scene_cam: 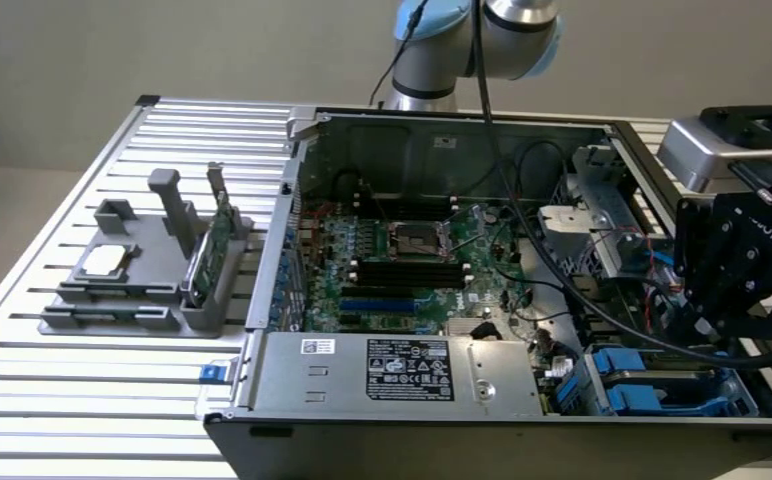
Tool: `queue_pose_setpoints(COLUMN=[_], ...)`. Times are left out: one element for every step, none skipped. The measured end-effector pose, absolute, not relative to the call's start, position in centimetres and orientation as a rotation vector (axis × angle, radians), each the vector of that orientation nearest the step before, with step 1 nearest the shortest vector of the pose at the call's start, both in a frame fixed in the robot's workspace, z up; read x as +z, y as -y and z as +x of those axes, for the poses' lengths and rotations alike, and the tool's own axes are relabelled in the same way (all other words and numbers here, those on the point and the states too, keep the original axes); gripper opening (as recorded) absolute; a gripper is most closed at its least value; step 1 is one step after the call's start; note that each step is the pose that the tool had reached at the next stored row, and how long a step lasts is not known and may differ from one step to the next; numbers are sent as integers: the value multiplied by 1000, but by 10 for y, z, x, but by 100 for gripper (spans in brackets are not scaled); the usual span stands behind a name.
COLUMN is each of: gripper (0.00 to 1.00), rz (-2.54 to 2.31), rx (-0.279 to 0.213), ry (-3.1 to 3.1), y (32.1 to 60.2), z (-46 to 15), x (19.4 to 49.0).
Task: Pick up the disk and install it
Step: 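Insert the first disk wire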
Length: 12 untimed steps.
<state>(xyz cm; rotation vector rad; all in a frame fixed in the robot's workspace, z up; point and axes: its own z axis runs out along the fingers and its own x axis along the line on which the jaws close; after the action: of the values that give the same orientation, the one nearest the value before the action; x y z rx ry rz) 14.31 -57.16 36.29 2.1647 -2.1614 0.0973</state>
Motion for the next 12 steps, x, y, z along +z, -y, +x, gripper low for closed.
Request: queue_pose_setpoints(gripper=[11,11,11,11,11,11,11,11,11,11,11,11], rz=[2165,2165,2165,2165,2163,2159,2150,2138,2123,2106,2088,2069], rx=[97,97,97,97,97,97,96,96,95,94,93,92], ry=[2161,2161,2161,2161,2162,2167,2176,2187,2201,2217,2233,2250], y=[572,572,572,572,572,572,572,572,572,572,572,572], z=[143,143,143,143,143,144,144,144,144,144,144,144], x=[363,363,363,363,364,365,366,366,366,366,366,367])
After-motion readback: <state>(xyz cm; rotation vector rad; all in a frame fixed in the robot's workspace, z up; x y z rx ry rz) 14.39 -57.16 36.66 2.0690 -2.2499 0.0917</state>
